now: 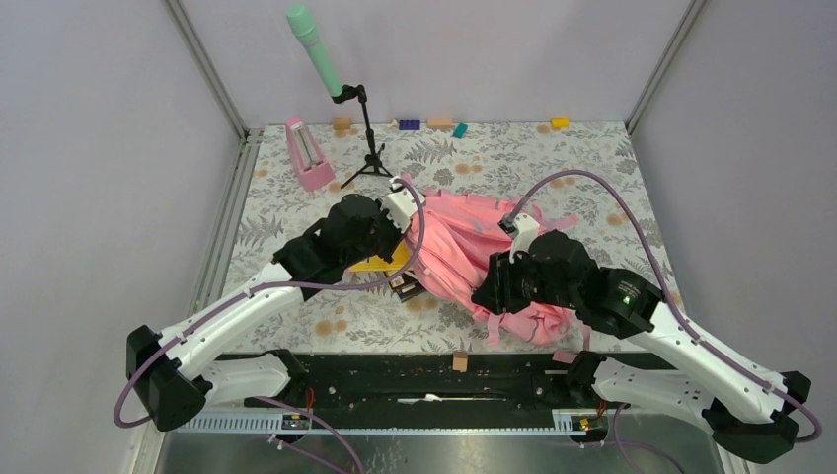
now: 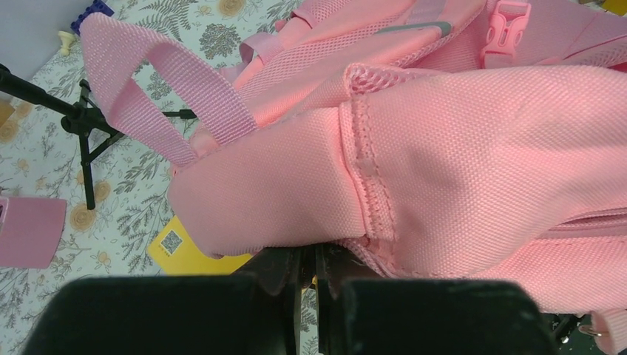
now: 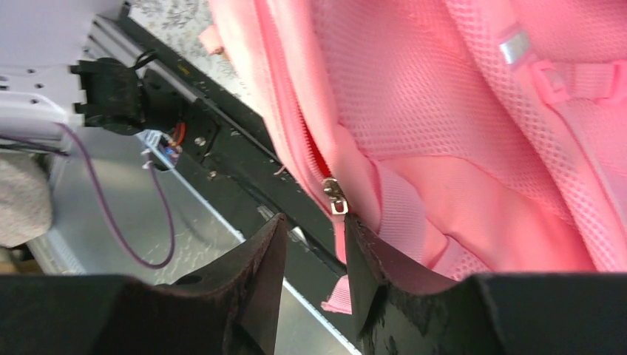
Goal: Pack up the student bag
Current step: Adjust the student bag at the center of the board.
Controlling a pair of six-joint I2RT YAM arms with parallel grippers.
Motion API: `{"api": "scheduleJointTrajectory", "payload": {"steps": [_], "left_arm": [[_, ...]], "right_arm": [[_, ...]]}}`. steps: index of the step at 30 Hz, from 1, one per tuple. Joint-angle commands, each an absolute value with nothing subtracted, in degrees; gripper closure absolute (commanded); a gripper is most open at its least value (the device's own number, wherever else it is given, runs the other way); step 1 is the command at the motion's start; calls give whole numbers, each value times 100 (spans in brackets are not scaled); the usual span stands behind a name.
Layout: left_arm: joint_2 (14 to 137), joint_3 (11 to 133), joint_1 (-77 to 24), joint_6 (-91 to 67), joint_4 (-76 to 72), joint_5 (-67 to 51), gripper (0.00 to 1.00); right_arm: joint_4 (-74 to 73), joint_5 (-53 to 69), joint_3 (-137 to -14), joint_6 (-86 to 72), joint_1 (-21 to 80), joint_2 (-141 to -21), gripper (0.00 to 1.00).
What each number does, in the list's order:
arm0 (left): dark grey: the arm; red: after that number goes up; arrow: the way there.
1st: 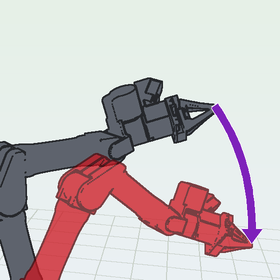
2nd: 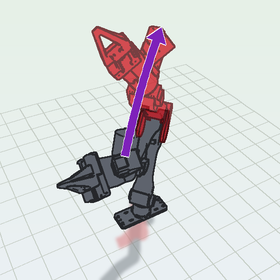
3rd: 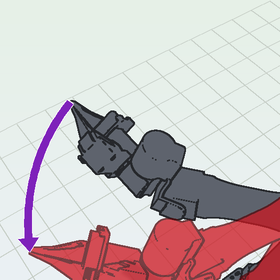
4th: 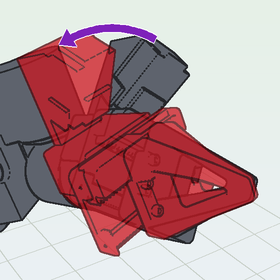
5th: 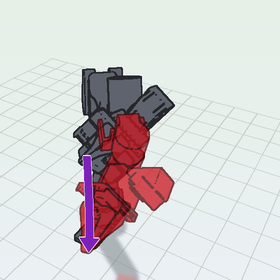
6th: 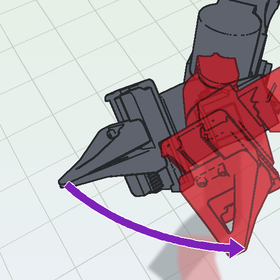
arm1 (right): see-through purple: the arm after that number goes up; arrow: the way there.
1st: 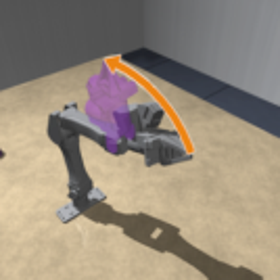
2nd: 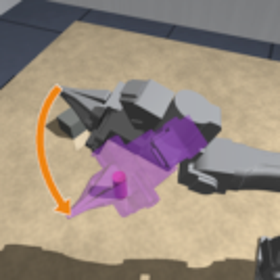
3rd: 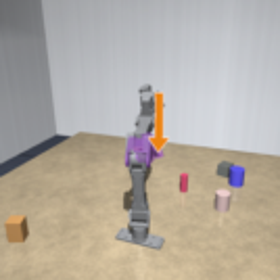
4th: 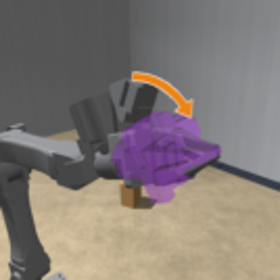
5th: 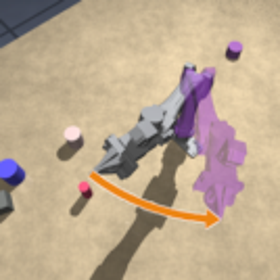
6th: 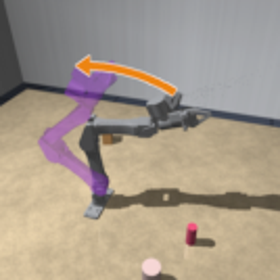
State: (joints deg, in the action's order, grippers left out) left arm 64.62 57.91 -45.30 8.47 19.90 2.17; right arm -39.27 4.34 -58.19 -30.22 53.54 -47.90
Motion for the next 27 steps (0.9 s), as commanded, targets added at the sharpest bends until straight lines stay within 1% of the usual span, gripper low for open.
{"api": "scheduleJointTrajectory", "payload": {"steps": [1, 5, 10, 16, 19, 27], "left_arm": [[6409, 6003, -4428, 589, 1873, 325, 100], [6404, 5993, -4386, 566, 1864, 305, 100], [6405, 5994, -4358, 526, 1855, 255, 100], [6404, 5994, -4328, 511, 1846, 190, 100], [6401, 5994, -4322, 501, 1841, 169, 100], [6401, 5968, -4256, 509, 1828, 204, 100]], "right_arm": [[-4178, -479, -5871, -2883, 5531, -4835, 58], [-4385, -767, -5867, -2772, 5571, -4899, 56], [-4338, -849, -5715, -2838, 5701, -5050, 57], [-4025, -983, -5542, -2965, 5871, -5214, 61], [-4028, -1325, -5508, -2986, 5927, -5379, 66], [-4062, -2024, -5526, -3021, 5941, -5734, 89]]}}
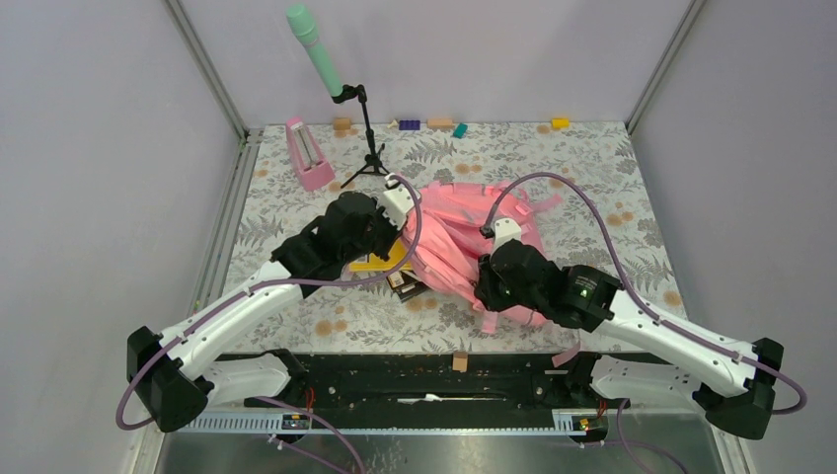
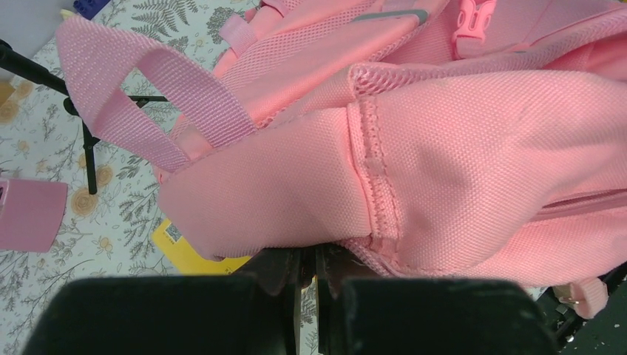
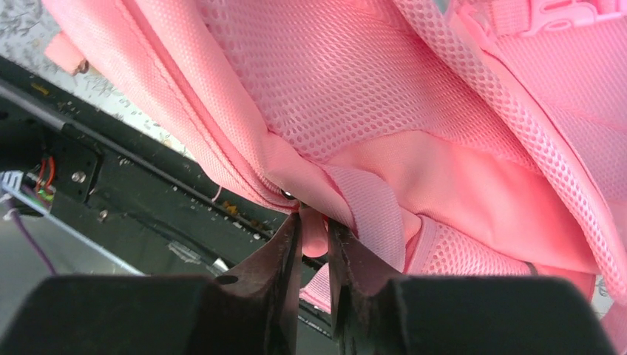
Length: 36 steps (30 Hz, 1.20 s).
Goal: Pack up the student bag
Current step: Adjust the student bag at the center of the board.
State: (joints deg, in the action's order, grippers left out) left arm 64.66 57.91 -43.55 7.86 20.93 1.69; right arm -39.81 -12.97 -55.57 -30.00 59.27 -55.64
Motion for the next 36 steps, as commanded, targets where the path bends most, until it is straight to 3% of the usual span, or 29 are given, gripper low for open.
{"api": "scheduleJointTrajectory", "payload": {"steps": [1, 3, 12, 22, 29, 30, 32, 36], "left_arm": [[6401, 5966, -4233, 510, 1826, 222, 100], [6394, 5961, -4177, 510, 1821, 245, 100], [6302, 5906, -3844, 480, 1745, 238, 100], [6232, 5845, -3546, 388, 1662, 138, 100], [6336, 5818, -3498, 343, 1591, -89, 100], [6339, 5818, -3498, 343, 1576, -157, 100], [6300, 5791, -3498, 343, 1531, -236, 100], [6138, 5637, -3494, 343, 1314, -249, 100]], "right_arm": [[-4091, -2087, -5536, -3019, 5941, -5767, 94], [-4237, -2230, -5576, -3029, 5942, -5856, 100], [-4972, -3170, -5464, -3315, 5897, -6047, 100], [-4856, -2723, -4998, -3117, 4688, -5498, 100], [-4679, -2545, -5075, -2843, 4552, -5377, 100], [-4673, -2511, -5123, -2809, 4553, -5360, 98], [-4663, -2489, -5214, -2689, 4553, -5296, 79], [-4626, -2593, -5382, -2460, 4553, -5082, 71]]}}
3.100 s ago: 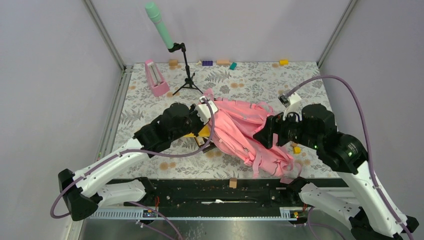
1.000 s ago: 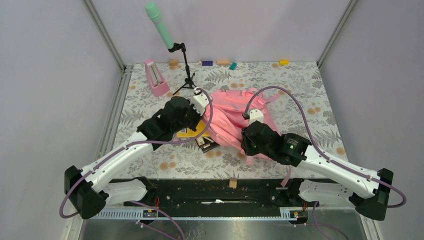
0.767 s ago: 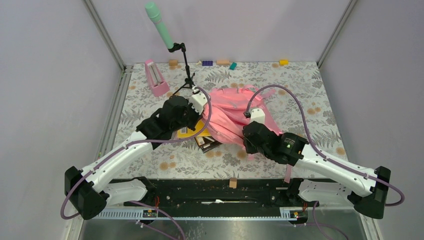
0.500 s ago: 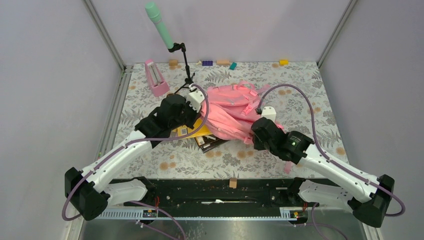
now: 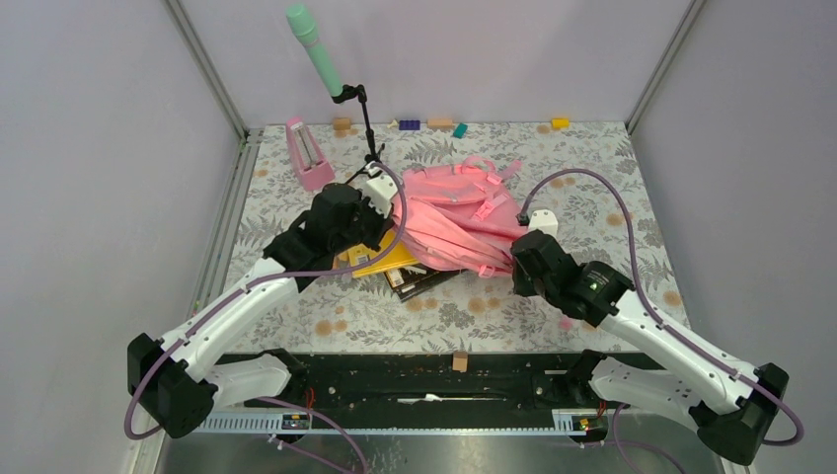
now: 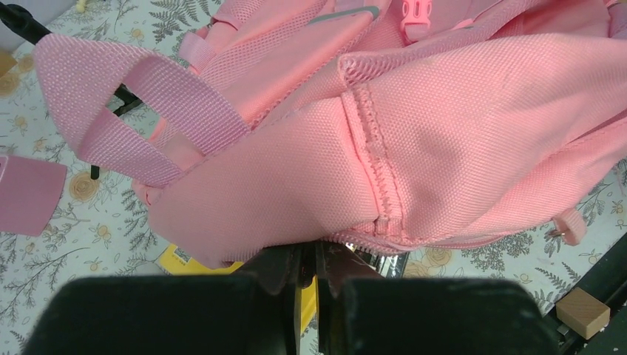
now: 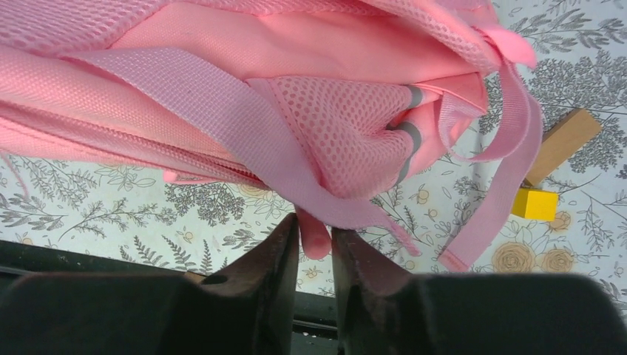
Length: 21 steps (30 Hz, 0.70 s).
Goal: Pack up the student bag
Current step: Adjust the student bag at the center of the board.
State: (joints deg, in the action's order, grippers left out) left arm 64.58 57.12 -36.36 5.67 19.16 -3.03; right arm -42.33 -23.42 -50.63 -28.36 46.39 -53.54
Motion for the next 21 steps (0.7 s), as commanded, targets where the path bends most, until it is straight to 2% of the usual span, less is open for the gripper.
{"api": "scheduleJointTrajectory", "payload": {"steps": [1, 4, 21], "left_arm": [[6111, 5608, -3490, 343, 1263, -246, 100], [6091, 5605, -3481, 343, 1254, -245, 100], [5986, 5616, -3419, 268, 1246, -358, 100]], "right_arm": [[-4632, -2624, -5413, -2407, 4553, -5040, 68], [-4636, -2691, -5479, -2312, 4552, -4977, 61], [-4694, -2577, -5563, -2406, 4511, -4616, 45]]}}
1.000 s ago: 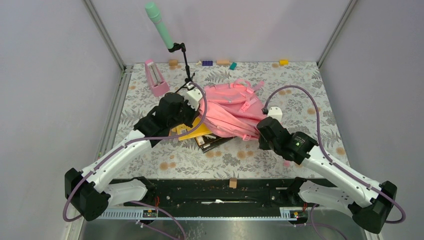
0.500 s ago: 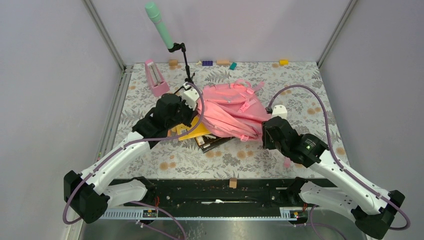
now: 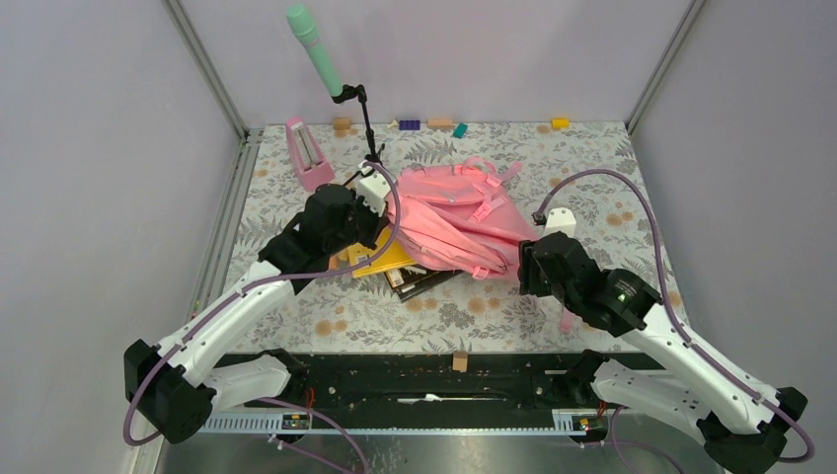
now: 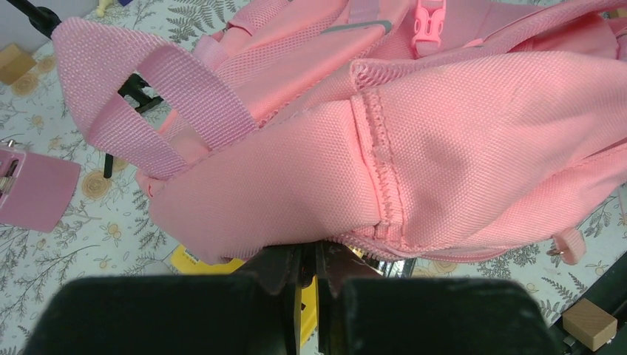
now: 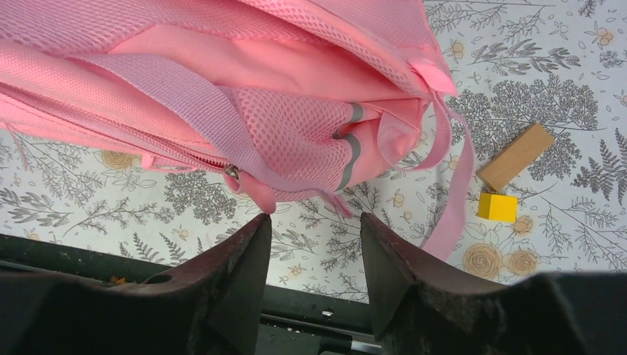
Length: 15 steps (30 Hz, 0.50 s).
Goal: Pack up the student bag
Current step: Adjust the student bag at the center of the board.
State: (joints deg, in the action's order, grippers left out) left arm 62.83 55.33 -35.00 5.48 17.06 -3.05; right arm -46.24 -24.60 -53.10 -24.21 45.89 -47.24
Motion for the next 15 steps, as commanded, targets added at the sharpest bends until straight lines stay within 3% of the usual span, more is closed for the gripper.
{"api": "scheduleJointTrajectory", "payload": {"steps": [1, 8, 15], "left_arm": [[5978, 5616, -3419, 272, 1243, -371, 100], [5964, 5616, -3410, 220, 1239, -464, 100], [5976, 5625, -3410, 186, 1235, -553, 100]], "right_arm": [[-4694, -2523, -5563, -2427, 4509, -4599, 45], [-4673, -1885, -5446, -2754, 4509, -4364, 42], [-4689, -1741, -5267, -2911, 4513, -3815, 24]]}}
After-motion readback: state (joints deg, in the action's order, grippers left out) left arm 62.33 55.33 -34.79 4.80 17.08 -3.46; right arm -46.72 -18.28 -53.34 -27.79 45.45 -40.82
